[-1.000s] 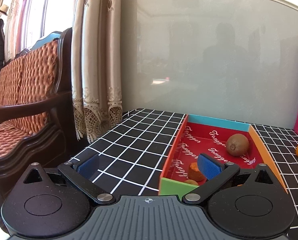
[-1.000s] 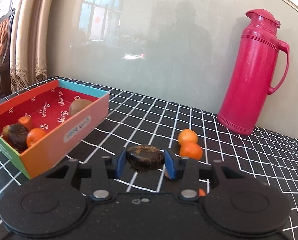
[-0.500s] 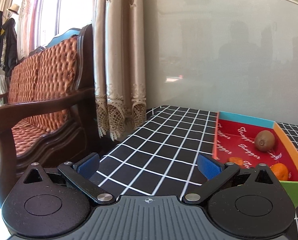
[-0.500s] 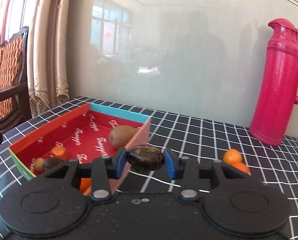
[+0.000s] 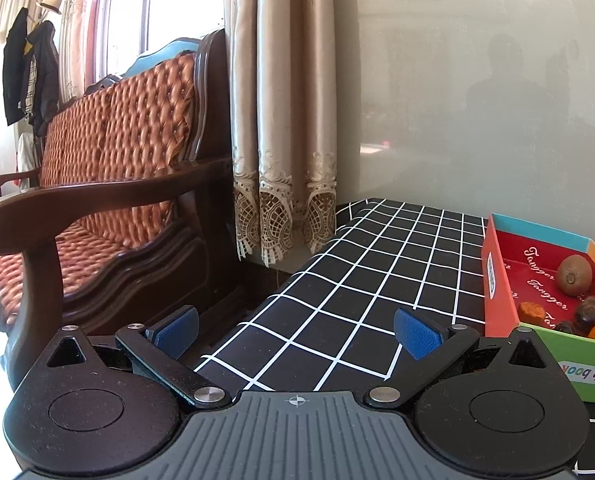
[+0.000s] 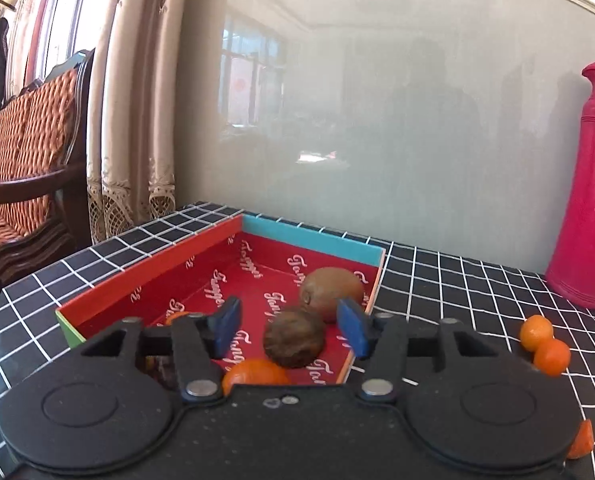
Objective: Organize fruits
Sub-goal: 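Move the left gripper from the box toward the fruit pile, then close the left gripper on a small brown round fruit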
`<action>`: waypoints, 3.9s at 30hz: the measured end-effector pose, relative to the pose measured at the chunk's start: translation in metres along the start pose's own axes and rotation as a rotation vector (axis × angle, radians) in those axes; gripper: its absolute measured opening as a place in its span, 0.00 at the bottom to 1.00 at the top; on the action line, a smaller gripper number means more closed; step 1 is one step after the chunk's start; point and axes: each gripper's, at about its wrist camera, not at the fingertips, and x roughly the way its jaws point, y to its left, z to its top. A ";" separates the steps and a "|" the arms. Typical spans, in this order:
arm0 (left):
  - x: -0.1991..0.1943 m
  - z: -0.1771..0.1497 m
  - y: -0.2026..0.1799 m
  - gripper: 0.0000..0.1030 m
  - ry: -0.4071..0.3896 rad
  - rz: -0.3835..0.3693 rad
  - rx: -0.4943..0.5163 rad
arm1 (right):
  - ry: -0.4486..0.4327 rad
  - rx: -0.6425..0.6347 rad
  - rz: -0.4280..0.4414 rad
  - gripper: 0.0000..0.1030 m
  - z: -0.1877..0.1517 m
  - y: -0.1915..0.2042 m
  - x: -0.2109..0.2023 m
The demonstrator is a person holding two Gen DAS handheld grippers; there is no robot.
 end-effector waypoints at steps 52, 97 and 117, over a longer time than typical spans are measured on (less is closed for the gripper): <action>-0.064 0.004 -0.188 1.00 -0.063 -0.366 0.130 | -0.008 0.137 -0.399 0.76 -0.031 -0.202 -0.116; -0.075 -0.043 -0.394 0.86 0.079 -0.643 0.267 | 0.090 0.310 -0.770 0.86 -0.111 -0.354 -0.191; -0.041 -0.041 -0.406 0.30 0.216 -0.648 0.184 | 0.109 0.316 -0.826 0.86 -0.117 -0.376 -0.186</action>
